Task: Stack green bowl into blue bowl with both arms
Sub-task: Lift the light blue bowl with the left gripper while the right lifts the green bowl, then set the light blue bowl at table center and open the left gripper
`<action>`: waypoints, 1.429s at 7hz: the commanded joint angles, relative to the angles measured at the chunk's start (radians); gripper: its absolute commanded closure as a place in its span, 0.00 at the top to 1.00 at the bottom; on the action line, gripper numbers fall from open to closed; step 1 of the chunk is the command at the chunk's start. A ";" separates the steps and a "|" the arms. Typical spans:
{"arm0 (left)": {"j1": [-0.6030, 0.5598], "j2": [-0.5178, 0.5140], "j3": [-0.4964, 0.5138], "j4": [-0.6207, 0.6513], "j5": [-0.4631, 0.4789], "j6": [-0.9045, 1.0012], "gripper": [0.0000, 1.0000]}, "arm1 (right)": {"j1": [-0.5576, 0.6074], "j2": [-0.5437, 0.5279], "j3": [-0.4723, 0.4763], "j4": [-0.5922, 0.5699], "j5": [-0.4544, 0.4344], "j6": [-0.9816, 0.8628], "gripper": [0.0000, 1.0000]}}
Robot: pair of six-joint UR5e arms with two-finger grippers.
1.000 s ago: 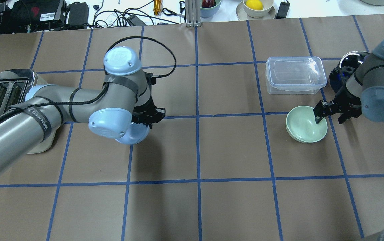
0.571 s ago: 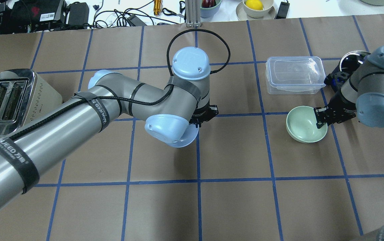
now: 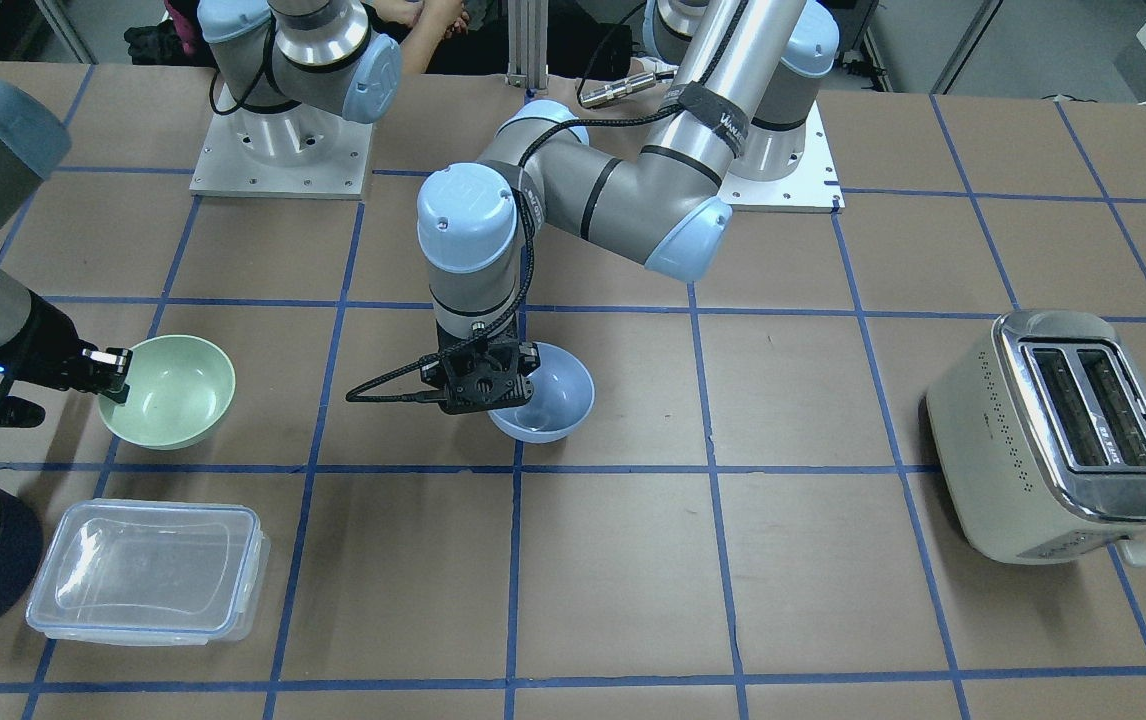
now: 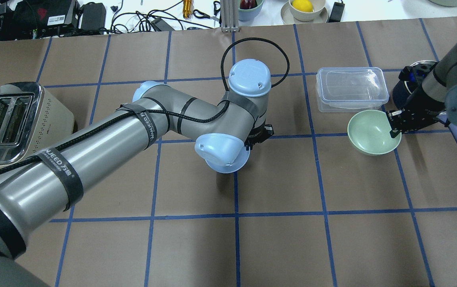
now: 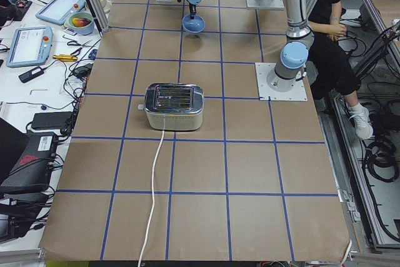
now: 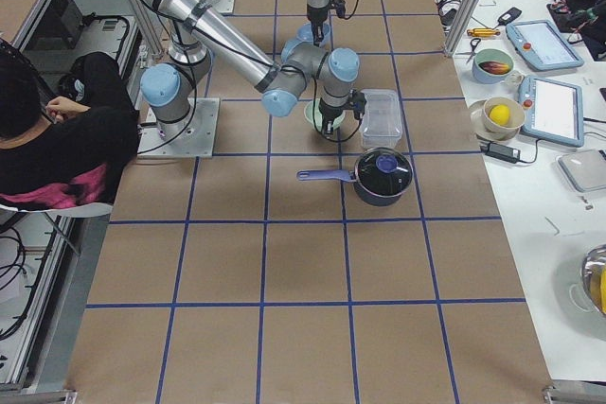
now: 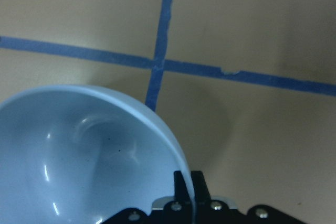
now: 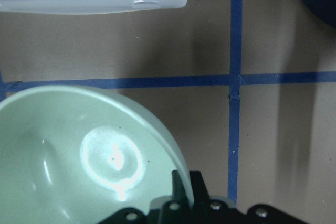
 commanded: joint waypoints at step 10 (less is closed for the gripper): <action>0.549 0.507 0.125 -0.619 -0.059 0.753 1.00 | 0.560 0.080 -0.114 -0.044 0.287 0.576 0.00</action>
